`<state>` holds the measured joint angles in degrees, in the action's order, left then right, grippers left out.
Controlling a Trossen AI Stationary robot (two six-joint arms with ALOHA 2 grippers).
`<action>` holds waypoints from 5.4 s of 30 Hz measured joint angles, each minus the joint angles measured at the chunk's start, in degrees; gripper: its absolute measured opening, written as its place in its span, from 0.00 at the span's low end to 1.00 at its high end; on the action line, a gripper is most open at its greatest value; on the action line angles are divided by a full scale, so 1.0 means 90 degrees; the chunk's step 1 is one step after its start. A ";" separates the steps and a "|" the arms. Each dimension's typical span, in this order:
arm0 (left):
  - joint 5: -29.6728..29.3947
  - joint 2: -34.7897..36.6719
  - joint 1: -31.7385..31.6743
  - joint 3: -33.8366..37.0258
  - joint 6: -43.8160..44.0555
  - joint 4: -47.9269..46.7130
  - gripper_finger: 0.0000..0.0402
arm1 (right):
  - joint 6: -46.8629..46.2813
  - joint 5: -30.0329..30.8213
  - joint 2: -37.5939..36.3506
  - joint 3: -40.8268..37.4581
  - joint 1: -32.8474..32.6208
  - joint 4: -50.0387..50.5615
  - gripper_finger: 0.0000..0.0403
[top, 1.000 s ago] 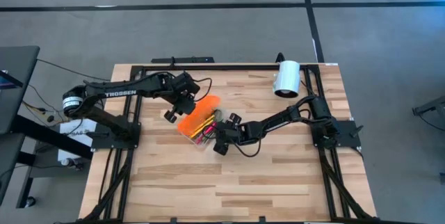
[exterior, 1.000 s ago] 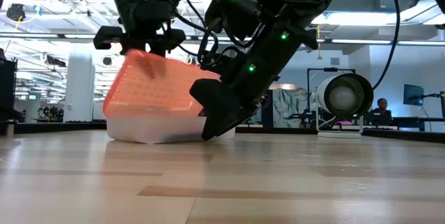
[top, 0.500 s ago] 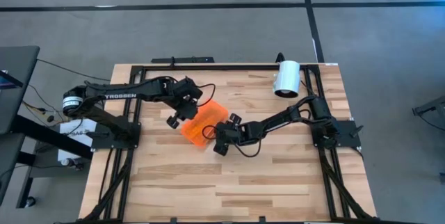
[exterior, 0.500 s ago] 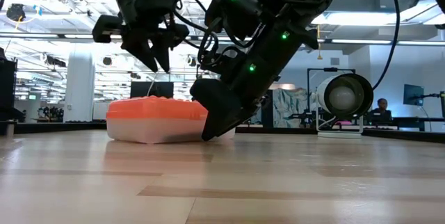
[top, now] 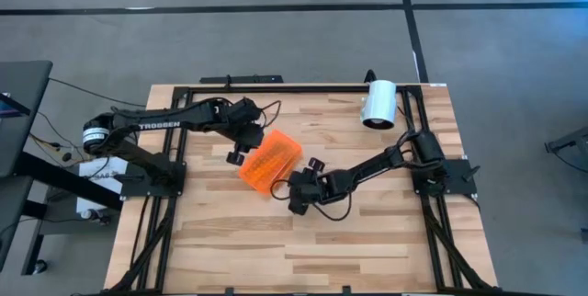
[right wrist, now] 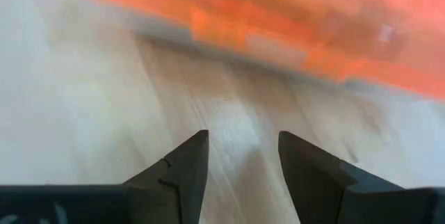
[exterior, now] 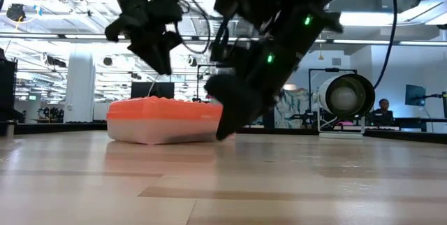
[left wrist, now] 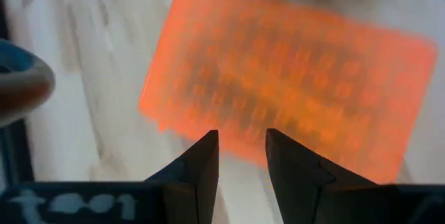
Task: Pick & place school supplies into a supply box
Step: Close the supply box, then return to Home Position
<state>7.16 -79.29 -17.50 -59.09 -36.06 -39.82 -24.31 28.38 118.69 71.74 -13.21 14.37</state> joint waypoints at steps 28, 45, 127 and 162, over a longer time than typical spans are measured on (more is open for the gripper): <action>0.0424 -0.0585 -0.0969 0.2150 -0.1168 0.2563 0.27 | -0.0298 0.0284 -0.0357 0.0003 0.0003 0.0285 0.42; 0.1173 -0.1001 0.0190 0.2198 -0.0649 0.3183 0.27 | -0.0875 -0.0015 -0.0354 0.0003 0.0029 0.1502 0.42; 0.0311 0.6903 0.1195 0.3916 0.2843 0.4211 0.27 | 0.5031 -0.0884 -0.6187 -0.2031 -0.0677 -0.1223 0.33; 0.0440 0.7661 0.1490 0.6149 0.4157 0.5702 0.27 | 0.3681 -0.3335 -0.7479 -0.6747 0.0808 -0.6355 0.33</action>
<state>11.11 -10.34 -4.09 -3.75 1.35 11.50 8.82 -1.63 51.39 11.02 -5.94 -42.82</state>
